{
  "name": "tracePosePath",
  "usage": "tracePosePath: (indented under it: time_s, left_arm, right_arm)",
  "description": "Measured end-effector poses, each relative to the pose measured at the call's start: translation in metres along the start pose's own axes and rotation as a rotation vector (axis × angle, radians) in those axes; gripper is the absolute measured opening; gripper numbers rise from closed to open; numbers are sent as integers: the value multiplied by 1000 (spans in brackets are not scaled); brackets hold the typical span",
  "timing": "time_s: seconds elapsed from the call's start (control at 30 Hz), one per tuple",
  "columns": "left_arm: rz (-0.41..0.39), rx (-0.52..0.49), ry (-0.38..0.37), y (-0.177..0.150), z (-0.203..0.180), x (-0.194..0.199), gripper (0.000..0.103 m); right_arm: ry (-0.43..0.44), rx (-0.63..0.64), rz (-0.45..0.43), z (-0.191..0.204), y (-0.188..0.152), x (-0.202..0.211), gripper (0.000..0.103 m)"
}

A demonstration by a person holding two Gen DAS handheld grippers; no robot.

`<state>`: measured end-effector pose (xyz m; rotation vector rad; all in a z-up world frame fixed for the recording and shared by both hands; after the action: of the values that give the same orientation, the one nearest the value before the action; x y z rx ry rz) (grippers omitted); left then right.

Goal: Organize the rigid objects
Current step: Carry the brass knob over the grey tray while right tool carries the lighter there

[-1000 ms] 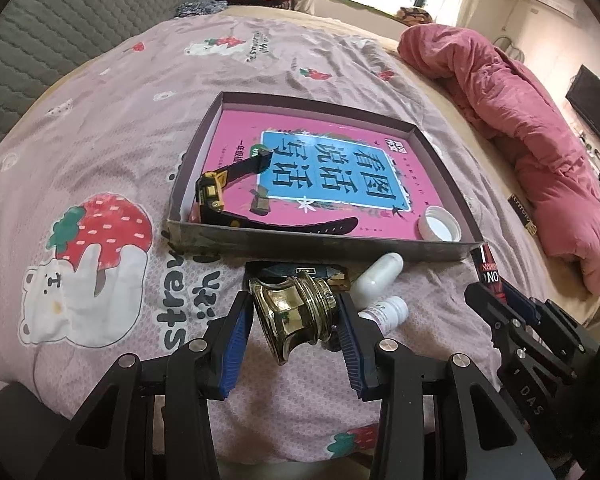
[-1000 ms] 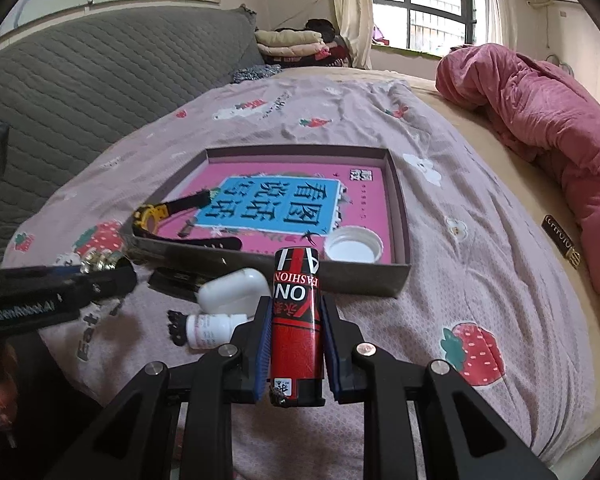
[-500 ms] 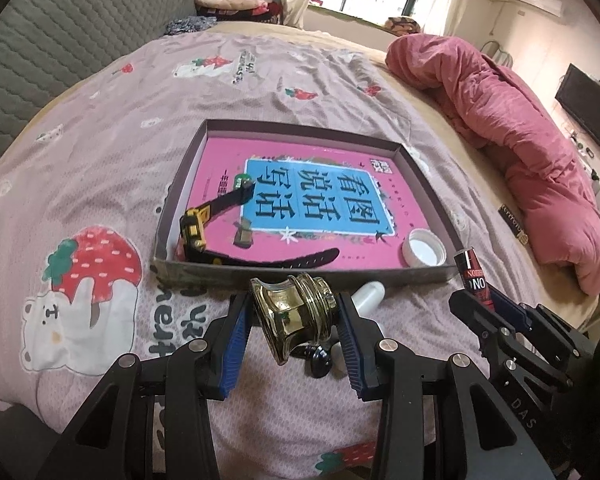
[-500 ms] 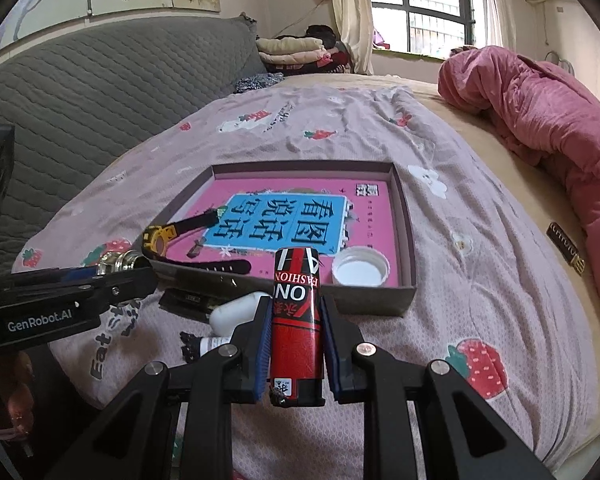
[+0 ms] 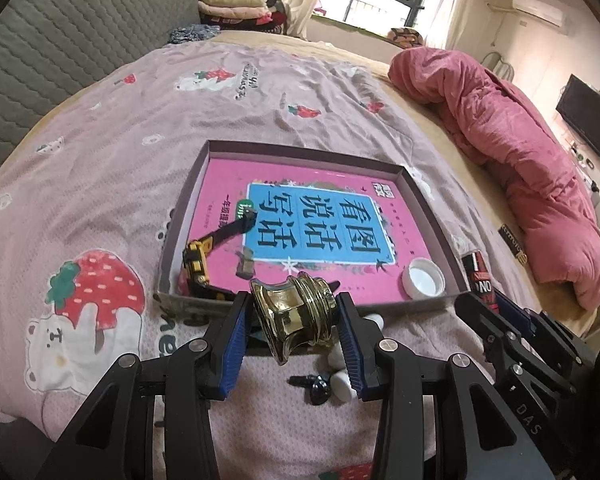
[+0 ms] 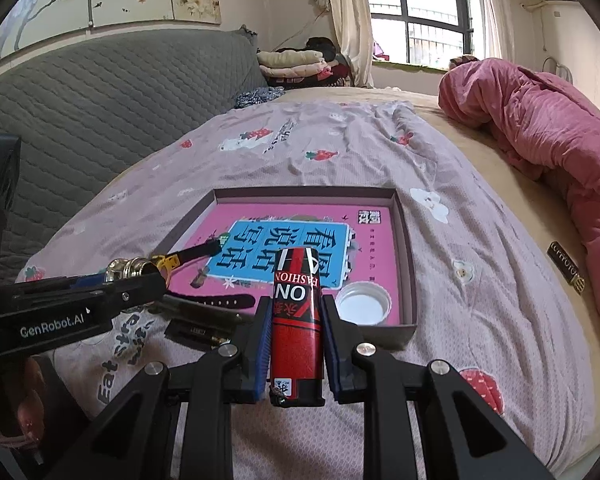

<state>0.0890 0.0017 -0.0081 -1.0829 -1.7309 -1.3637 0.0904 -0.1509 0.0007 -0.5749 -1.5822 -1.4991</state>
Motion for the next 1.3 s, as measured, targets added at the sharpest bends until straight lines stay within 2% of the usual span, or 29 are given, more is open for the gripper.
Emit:
tracePosePath:
  time_s: [0.3,0.7,1.07,1.3]
  left_arm:
    - [0,12,5,7,2,-4,44]
    - [-19,39,-6,34,7,-5,44]
    - [7,80,-18,59,18,-22,44]
    - [28,70,-28,62,15,-37,44]
  right_arm:
    - [-2,2,-22,-3,11,0,23]
    - [-9,2,-39,-7,27,-2,23]
    - [-16,-8,-24,-11,30,-12,23]
    - [-23,-20,-11,-15,32,-23,23]
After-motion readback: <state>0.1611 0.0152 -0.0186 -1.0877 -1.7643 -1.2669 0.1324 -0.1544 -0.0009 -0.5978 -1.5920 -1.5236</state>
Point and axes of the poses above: each gripper's, at about its wrist camera, not at the fingertips, and x roughly against the way its jaws point, z to its left, y to its top, the point moved 6 cm from there along -x, roughly the way its jaws point, and after that the axes turned 13 degrees about z, right-handed, at the moved point
